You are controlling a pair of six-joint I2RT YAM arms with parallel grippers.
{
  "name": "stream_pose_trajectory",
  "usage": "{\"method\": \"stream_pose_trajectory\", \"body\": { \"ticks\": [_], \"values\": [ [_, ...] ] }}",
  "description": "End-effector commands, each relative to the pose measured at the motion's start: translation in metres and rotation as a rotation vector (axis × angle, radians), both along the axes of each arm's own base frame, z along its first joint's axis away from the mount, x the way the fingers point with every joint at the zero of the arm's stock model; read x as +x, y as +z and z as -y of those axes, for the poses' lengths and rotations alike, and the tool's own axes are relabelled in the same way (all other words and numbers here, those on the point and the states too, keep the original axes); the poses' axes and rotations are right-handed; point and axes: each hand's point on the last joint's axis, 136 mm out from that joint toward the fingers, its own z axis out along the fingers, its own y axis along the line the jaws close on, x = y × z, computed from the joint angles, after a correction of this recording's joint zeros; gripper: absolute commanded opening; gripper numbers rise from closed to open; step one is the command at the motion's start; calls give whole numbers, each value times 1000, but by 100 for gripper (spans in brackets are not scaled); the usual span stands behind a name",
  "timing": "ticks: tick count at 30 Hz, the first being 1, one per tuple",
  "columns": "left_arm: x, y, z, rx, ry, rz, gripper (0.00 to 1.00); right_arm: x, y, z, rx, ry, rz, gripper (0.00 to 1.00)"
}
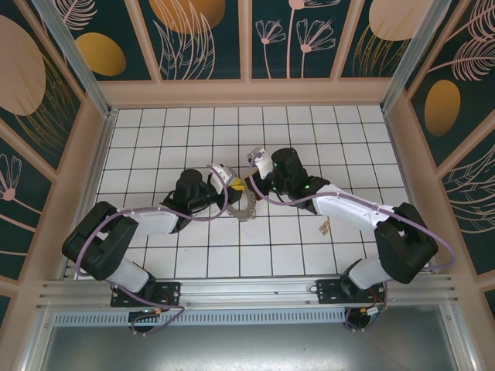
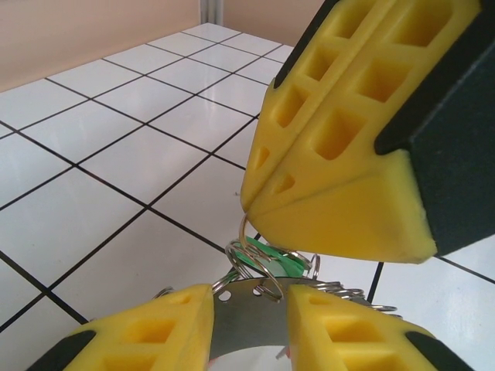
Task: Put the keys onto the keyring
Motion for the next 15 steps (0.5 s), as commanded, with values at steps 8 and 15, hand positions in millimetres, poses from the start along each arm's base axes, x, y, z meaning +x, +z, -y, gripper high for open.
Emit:
{"method": "stream_pose_trajectory", "body": {
  "ticks": [8, 15],
  "values": [
    [6, 18, 7, -46, -3, 45, 24, 1, 30, -5, 44, 15, 68, 0],
    [8, 20, 7, -51, 9, 40, 23, 0, 30, -5, 44, 18, 69, 0]
  ]
}}
